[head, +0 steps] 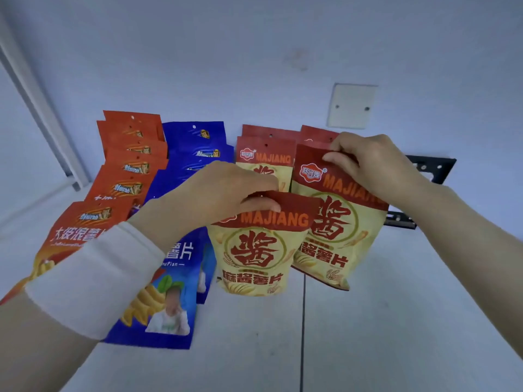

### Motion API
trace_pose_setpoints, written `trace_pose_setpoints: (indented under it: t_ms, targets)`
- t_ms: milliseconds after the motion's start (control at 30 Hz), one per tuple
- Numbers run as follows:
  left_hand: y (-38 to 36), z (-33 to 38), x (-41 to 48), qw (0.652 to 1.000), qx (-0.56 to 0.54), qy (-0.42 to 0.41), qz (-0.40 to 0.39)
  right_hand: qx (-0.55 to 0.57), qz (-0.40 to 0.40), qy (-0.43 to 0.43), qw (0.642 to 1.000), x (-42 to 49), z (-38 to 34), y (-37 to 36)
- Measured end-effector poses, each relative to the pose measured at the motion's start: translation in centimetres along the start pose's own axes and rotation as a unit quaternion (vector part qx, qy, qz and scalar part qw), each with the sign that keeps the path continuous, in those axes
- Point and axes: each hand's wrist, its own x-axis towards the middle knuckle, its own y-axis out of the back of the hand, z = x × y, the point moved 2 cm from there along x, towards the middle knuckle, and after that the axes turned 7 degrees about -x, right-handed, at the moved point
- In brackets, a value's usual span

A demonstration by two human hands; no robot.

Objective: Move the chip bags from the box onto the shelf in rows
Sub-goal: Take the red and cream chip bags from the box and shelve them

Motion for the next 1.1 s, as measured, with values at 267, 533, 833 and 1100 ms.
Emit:
trace_pose_setpoints:
  t_ms: [267, 533, 833, 1100]
  targets:
    - [-1.4, -5.1, 2.8, 0.998, -0.048, 0.03, -0.029, 0.01, -0.016, -0.008, 1.0, 2.6, 3.6, -3.6]
    - [-2.9, -9.7, 4.3, 0.995, -0.052, 0.039, -0.076, -0.007, -0.035, -0.016, 0.999, 4.0, 5.2, -5.9]
    - [-5.7, -14.2, 6.6, 0.989, 0.011, 0.117, -0.093, -0.121, 0.018, 0.02, 0.992, 3.9, 8.4, -9.4]
    - [-9.1, -16.4, 8.0, 0.985, 0.045, 0.154, -0.063, -0.152, 0.054, -0.01, 0.987, 3.5, 10.1, -12.0]
